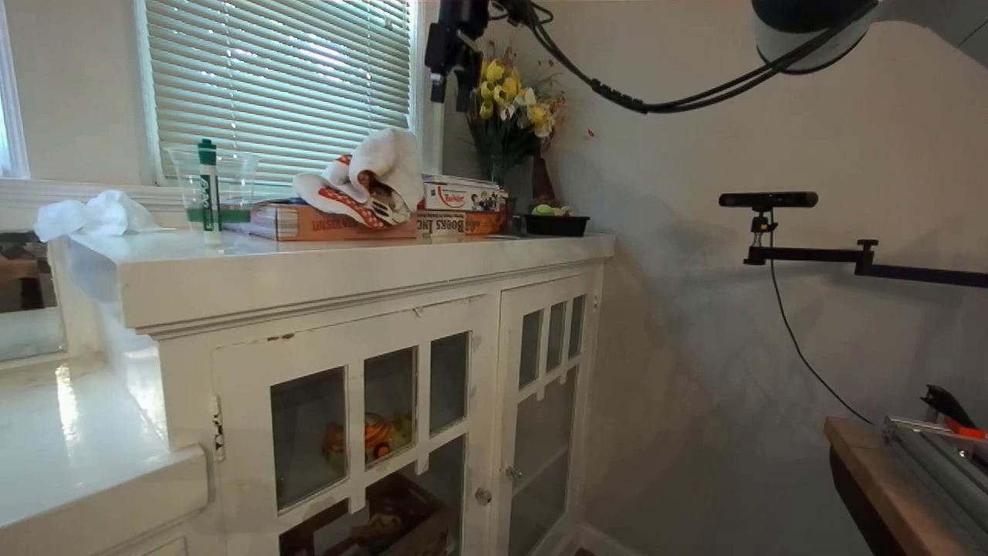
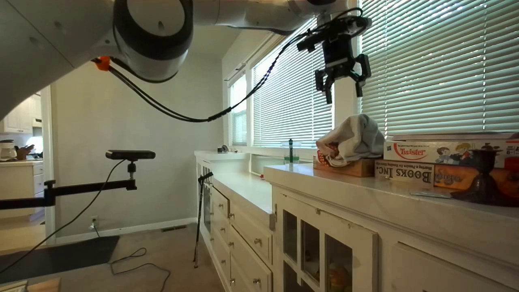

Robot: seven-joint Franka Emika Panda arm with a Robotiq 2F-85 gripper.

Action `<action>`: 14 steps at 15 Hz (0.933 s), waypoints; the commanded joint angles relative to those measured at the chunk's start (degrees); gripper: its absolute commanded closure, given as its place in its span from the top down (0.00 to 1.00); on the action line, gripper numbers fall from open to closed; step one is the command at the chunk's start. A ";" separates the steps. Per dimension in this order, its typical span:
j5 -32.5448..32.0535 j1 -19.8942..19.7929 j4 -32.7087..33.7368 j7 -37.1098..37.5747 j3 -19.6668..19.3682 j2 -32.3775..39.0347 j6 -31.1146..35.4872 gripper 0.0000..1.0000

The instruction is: Use the tea towel to wipe the cabinet top

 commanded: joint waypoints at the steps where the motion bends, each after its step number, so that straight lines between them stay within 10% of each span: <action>1: -1.63 2.58 -2.33 4.76 -1.41 -5.00 -10.05 1.00; 6: -3.39 5.51 -2.63 12.34 -3.08 -7.57 -23.89 1.00; 14: -8.12 9.73 -0.21 13.76 -4.28 -5.52 -14.07 1.00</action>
